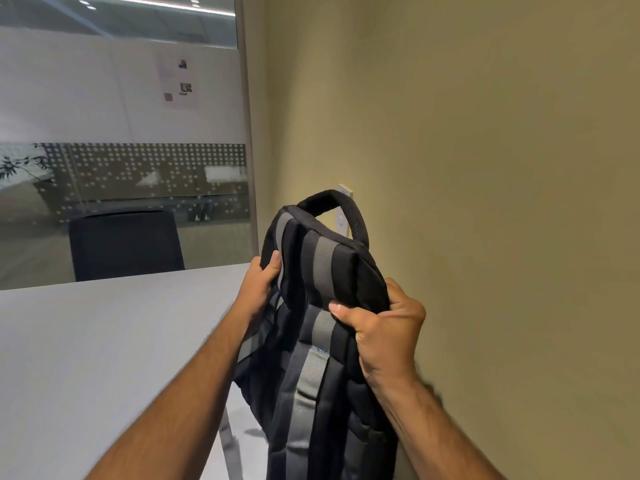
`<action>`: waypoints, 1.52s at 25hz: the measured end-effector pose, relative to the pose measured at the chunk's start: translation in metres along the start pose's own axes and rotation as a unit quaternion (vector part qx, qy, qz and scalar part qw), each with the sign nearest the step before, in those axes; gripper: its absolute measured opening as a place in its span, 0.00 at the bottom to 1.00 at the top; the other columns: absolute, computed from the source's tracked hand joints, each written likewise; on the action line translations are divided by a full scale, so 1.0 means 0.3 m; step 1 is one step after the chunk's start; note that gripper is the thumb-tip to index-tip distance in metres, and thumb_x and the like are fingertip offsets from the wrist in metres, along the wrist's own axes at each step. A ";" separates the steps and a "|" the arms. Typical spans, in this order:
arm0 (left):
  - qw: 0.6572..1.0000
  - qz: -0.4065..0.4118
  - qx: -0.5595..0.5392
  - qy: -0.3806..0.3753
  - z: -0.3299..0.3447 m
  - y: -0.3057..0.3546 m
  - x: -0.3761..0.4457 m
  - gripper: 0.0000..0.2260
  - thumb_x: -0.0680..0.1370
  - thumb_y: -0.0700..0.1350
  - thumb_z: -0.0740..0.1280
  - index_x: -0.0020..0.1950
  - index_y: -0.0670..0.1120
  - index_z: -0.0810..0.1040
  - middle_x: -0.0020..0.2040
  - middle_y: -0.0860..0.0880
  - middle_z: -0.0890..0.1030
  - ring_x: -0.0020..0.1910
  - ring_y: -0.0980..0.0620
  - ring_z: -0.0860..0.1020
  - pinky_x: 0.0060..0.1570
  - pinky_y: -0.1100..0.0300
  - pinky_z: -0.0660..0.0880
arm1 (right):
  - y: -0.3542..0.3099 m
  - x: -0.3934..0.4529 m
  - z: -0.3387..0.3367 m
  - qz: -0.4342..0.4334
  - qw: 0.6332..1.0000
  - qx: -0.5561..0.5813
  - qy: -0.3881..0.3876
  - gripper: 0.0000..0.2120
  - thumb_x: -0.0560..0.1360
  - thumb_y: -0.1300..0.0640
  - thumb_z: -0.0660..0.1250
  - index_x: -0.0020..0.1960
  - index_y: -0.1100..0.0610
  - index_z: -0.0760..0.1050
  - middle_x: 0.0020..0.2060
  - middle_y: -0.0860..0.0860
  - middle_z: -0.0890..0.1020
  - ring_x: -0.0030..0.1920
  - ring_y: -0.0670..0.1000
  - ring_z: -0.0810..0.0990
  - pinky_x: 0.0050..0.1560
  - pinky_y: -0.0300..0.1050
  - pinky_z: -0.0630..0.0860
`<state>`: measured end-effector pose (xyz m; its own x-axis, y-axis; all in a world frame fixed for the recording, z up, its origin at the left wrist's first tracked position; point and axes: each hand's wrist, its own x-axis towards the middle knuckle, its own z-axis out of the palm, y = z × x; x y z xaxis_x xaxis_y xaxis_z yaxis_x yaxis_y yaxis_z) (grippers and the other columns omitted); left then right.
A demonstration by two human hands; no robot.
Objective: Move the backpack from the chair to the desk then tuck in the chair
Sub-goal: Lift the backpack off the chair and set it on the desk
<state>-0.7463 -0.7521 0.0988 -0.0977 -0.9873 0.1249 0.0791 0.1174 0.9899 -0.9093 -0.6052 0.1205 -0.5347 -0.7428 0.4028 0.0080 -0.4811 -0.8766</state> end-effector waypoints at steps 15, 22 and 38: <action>0.994 -0.057 0.037 -0.090 0.024 -0.073 0.635 0.14 0.85 0.54 0.61 0.65 0.47 0.65 0.58 0.45 0.76 0.55 0.49 0.77 0.49 0.54 0.77 | 0.370 0.354 0.329 0.009 0.999 -0.015 0.043 0.12 0.58 0.65 0.79 0.38 0.54 0.83 0.35 0.44 0.85 0.37 0.47 0.82 0.42 0.49 0.84; 0.984 -0.110 0.082 -0.115 0.001 -0.271 0.690 0.17 0.84 0.55 0.62 0.69 0.48 0.64 0.66 0.43 0.76 0.62 0.44 0.78 0.65 0.40 0.77 | 0.521 0.330 0.306 0.069 0.993 -0.075 0.053 0.13 0.58 0.61 0.79 0.37 0.45 0.84 0.35 0.45 0.86 0.37 0.46 0.84 0.42 0.46 0.84; 0.956 0.020 0.282 -0.071 0.005 -0.209 0.513 0.23 0.85 0.49 0.61 0.79 0.46 0.63 0.79 0.43 0.67 0.77 0.42 0.67 0.75 0.44 0.65 | 0.422 0.301 0.162 0.060 0.871 -0.487 -0.043 0.57 0.65 0.31 0.75 0.81 0.51 0.50 0.78 0.50 0.63 0.77 0.53 0.63 0.77 0.51 0.66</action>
<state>-0.7678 -0.9113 0.0560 -0.2417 -0.9614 0.1313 -0.4592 0.2325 0.8574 -0.9155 -0.7558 0.0587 -0.5136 -0.8128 0.2750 -0.6828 0.1930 -0.7047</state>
